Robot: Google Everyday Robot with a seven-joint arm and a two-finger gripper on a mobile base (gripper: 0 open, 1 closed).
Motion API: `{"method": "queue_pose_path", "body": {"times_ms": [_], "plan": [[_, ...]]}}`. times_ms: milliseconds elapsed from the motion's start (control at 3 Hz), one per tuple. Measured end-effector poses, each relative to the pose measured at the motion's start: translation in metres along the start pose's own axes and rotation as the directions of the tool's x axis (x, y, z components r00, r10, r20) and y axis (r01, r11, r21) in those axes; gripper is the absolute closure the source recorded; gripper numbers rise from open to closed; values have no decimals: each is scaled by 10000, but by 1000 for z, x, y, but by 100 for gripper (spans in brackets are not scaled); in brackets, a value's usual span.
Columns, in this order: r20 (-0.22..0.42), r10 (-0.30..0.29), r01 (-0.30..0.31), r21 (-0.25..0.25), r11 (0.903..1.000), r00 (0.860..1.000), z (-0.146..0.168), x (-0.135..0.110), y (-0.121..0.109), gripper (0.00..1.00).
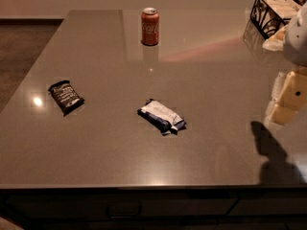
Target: Move rxbar blueberry near rxbar chocolate
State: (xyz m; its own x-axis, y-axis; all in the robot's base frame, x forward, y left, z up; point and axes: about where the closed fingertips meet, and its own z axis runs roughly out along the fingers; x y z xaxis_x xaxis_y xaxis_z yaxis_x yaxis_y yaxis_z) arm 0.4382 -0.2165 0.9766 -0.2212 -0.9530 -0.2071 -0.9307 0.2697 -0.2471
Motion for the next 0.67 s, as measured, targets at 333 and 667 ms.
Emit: {"method": "queue_pose_path", "body": {"times_ms": [333, 667], "plan": [[4, 1, -1, -2, 10000, 10000, 0, 0, 0, 0], [375, 64, -55, -244, 9997, 9993, 17, -22, 2, 0]]}}
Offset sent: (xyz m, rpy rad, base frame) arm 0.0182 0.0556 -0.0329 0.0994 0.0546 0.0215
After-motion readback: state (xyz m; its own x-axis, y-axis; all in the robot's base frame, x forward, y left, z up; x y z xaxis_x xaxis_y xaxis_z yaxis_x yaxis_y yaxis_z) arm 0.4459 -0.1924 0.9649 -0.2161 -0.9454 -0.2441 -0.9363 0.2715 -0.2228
